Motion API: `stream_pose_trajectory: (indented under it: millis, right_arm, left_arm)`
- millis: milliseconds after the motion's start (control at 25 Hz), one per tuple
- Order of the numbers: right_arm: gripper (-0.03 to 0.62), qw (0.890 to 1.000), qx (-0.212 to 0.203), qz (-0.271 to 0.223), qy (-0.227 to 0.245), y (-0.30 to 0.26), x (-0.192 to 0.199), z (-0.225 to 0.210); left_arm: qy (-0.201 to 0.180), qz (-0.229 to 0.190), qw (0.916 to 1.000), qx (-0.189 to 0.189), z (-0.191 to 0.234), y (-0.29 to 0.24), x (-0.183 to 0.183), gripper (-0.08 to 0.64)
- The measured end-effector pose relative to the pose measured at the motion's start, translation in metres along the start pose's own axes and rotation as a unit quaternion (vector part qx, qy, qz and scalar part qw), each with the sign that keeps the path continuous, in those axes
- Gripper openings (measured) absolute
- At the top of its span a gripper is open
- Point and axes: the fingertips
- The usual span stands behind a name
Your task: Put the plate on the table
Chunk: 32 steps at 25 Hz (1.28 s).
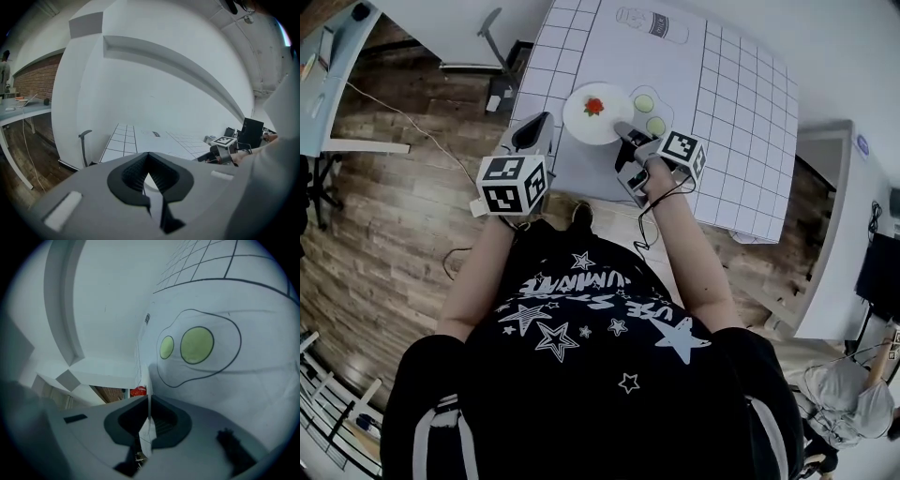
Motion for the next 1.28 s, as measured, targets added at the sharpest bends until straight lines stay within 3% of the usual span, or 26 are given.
stream_pose_trajectory:
  millis: [440,720,960,1000,1080,1280]
  right_arm:
    - [0.02,0.999,0.019,0.003,0.028,-0.009,-0.005,-0.008]
    - [0.02,0.997,0.038,0.004,0.07,-0.012,-0.01,-0.009]
    - [0.021,0.997,0.034,0.003,0.071,-0.013,-0.01,-0.007]
    - [0.025,0.997,0.034,0.003,0.071,-0.013,-0.01,-0.007]
    - [0.092,0.997,0.038,0.005,0.073,-0.013,-0.01,-0.006]
    - [0.103,0.993,0.054,0.001,0.102,-0.012,-0.013,-0.007]
  left_arm:
    - [0.0,0.002,0.9998,-0.018,0.005,0.007,0.003,0.009]
    - [-0.003,0.0,0.9999,-0.014,0.002,0.005,0.0,0.009]
    - [0.0,0.002,0.9999,-0.012,0.002,0.006,0.002,0.009]
    - [0.0,0.003,0.9999,-0.011,0.002,0.006,0.003,0.009]
    - [0.0,0.003,0.9999,-0.01,0.002,0.006,0.003,0.009]
    - [-0.003,0.003,1.0,-0.003,0.0,0.007,0.003,0.009]
Point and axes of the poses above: the fingertips, and each gripper's own axes: y backward along the fingers, z to its left, x out of its underside, and after that the axes turned 15 degrees about -z, right-handed
